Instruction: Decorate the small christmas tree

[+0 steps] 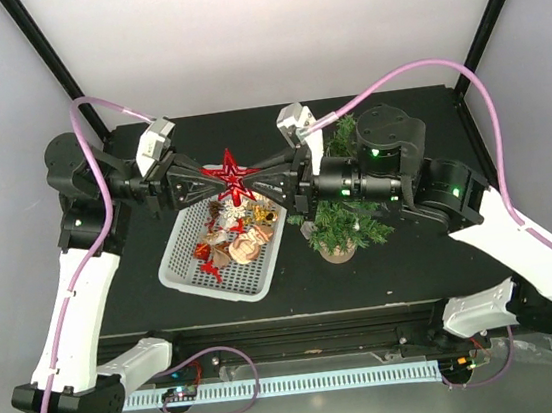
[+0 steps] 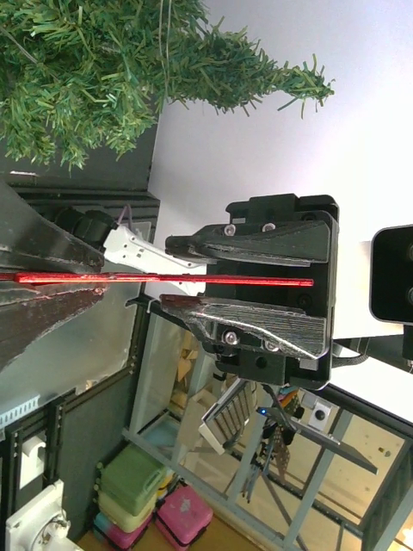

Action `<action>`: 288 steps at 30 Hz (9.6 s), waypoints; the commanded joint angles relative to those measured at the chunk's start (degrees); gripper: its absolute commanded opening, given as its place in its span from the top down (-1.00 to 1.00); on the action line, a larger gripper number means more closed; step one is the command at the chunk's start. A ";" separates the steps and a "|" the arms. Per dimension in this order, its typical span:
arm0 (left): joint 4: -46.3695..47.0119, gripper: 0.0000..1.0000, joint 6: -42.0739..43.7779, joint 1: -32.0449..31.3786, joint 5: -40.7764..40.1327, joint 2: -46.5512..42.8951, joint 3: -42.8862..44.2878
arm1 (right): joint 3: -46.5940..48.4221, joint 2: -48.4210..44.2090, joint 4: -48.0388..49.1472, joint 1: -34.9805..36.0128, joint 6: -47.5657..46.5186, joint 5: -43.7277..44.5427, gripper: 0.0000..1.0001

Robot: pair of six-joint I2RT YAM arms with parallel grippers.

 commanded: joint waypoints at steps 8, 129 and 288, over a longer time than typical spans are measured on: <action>1.77 0.94 -0.66 -0.36 3.28 -1.01 -0.77 | 1.75 0.67 1.99 0.63 0.41 -0.22 0.98; -40.94 -0.98 47.07 8.41 -18.35 -3.02 -7.65 | 5.44 -7.97 -13.35 -1.61 -5.93 50.33 0.98; -30.50 -0.10 58.58 -17.15 -103.21 37.80 -14.16 | -48.44 -20.67 3.10 -48.14 15.53 10.02 -0.27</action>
